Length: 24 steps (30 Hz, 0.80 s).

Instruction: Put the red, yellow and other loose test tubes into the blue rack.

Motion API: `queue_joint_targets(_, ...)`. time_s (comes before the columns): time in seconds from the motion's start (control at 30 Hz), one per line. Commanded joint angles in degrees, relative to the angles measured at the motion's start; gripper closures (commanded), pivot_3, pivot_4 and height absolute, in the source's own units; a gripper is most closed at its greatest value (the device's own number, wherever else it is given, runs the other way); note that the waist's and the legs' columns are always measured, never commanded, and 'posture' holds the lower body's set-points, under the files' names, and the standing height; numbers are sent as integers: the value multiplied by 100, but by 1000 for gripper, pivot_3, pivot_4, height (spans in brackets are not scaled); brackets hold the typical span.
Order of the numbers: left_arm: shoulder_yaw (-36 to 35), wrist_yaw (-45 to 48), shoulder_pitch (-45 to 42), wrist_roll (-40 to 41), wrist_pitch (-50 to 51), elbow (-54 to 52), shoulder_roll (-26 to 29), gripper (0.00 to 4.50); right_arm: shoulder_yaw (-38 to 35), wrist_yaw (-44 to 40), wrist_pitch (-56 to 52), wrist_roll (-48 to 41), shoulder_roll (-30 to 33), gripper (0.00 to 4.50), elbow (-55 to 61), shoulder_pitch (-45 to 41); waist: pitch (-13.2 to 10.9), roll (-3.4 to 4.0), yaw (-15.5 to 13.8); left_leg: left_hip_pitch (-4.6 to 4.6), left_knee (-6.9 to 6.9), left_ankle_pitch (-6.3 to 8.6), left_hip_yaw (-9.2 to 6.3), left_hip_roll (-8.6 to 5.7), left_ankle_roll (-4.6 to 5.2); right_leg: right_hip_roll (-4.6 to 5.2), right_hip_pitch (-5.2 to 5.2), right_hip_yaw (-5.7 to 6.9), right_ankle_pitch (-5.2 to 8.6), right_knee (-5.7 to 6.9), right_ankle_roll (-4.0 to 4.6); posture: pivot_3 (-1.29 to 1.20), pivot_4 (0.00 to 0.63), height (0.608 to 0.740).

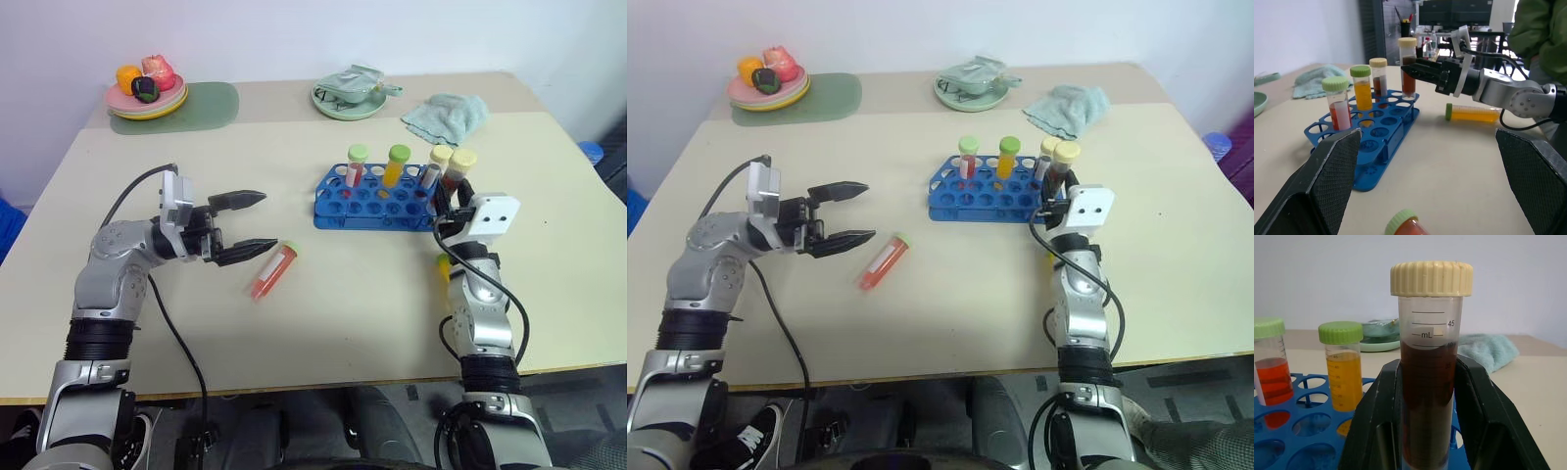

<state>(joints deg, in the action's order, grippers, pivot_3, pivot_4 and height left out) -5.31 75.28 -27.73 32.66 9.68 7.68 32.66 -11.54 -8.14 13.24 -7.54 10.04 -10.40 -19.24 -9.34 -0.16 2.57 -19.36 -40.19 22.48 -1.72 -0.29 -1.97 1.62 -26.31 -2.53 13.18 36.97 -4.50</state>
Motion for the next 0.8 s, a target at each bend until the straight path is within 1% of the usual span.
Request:
queue_joint_targets(0.03, -89, 24, -46, 32, -39, -121, 62, 0, -21, 45, 127, -20, -6, 3338, 49, -12, 0, 0, 0, 0, 0, 0, 0, 0, 0, 0, 0, 0, 0, 0, 0, 0, 150, 740)
queue_joint_targets(0.5, -108, 10, -49, 34, -35, -129, 79, 0, -2, -163, 4, -218, -13, 3338, -113, -32, 0, 0, 2, 0, 0, 0, 0, 0, 0, 0, 0, 0, 0, 1, 0, 0, 150, 740)
queue_joint_targets(0.6, -113, 6, -34, 42, -29, -146, 80, 0, -13, -135, -4, -229, -24, 2205, -64, -5, 0, 0, 5, 0, 0, 0, 0, 0, 0, 0, 0, 0, 0, 1, 0, 0, 150, 740)
queue_joint_targets(0.7, -114, 7, -25, 50, -17, -157, 82, 0, -27, -45, 15, -172, 0, 800, -4, -19, 0, 0, 5, 0, 0, 0, 0, 0, 0, 0, -1, 0, 0, 2, 0, 0, 150, 740)
queue_joint_targets(0.73, -116, 5, -25, 55, -10, -160, 81, 0, -42, -31, 12, -192, 1, 265, 35, -30, 0, 0, 5, 0, 0, 0, 0, 0, 0, 0, -1, 0, 0, 2, 0, 0, 150, 740)
queue_joint_targets(0.77, -114, 7, -23, 57, -9, -163, 81, 0, -54, -18, -6, -204, 13, 53, 75, -40, 0, 0, 3, 0, 0, 0, 0, 0, 0, 0, -1, 0, 0, 2, 0, 0, 150, 740)
queue_joint_targets(0.8, -115, 5, -19, 60, -5, -170, 80, 0, -60, 8, -13, -188, 34, 53, 115, -48, 0, 0, 0, 0, 0, 0, 0, 0, 0, 0, -1, 0, 0, 2, 0, 0, 150, 740)
